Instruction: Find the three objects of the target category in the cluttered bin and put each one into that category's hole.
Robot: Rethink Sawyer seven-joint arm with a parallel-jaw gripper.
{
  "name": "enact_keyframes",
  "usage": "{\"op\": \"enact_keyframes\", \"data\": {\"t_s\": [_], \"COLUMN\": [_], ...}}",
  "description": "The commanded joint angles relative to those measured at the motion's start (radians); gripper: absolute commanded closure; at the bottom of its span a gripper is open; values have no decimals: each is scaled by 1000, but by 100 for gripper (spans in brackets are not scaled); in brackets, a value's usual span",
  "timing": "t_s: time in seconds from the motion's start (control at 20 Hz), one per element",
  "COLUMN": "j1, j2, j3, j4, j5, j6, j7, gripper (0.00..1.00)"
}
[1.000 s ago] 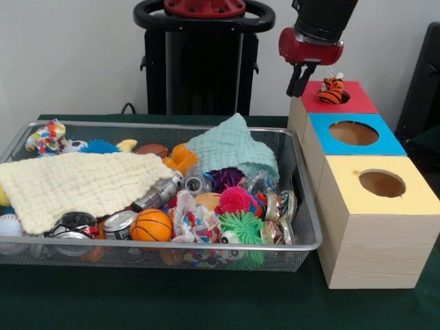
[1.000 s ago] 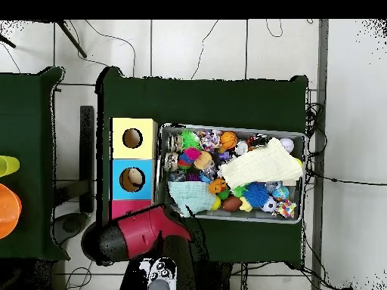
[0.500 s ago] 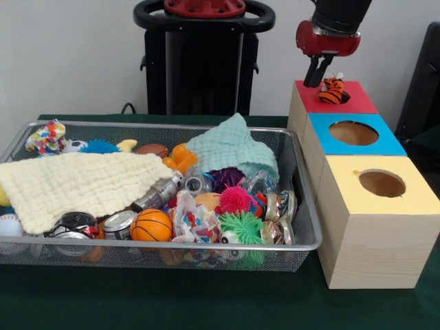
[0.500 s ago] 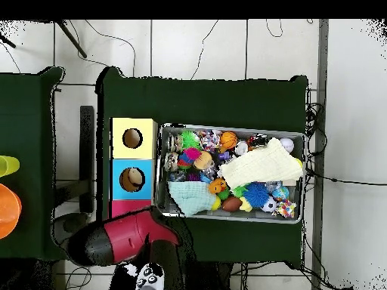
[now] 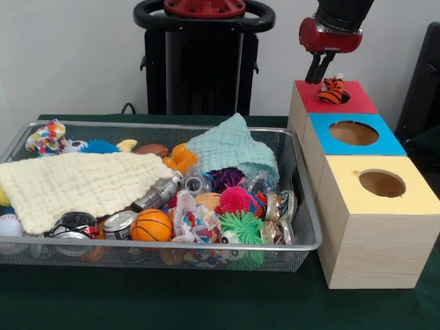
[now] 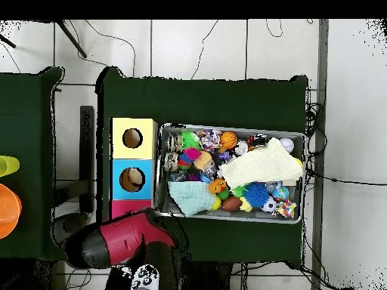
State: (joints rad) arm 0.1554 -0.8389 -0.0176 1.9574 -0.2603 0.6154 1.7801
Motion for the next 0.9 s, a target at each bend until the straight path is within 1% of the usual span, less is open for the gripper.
{"op": "enact_keyframes", "data": {"t_s": [0.05,0.4,0.6,0.9], "j1": [18,41,54,60], "j2": [61,83,74,94], "j3": [51,41,42,39], "j4": [45,30,33,29], "j5": [18,28,54,58], "j6": [-57,-80,-71,-109], "j7": [145,168,185,195], "gripper": [100,100,100,100]}}
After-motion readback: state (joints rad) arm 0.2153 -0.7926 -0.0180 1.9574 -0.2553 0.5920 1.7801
